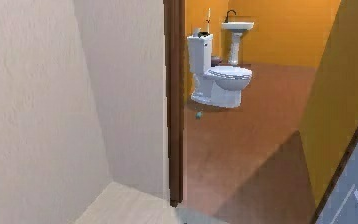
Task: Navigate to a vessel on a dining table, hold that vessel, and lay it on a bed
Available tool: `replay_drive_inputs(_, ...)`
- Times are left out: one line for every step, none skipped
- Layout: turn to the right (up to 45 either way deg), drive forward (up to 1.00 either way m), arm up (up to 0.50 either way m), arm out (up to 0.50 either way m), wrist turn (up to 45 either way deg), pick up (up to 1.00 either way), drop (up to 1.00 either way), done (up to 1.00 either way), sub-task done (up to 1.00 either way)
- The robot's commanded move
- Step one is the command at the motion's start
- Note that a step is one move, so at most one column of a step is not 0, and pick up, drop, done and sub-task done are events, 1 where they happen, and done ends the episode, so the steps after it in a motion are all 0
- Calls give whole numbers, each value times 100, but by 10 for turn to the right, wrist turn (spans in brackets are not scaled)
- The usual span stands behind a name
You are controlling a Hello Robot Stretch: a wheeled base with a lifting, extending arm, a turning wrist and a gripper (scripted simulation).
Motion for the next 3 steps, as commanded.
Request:
replay_drive_inputs(30,0,0,0,0,0,0,0,0)
replay_drive_inputs(0,55,0,0,0,0,0,0,0)
replay_drive_inputs(360,0,0,0,0,0,0,0,0)
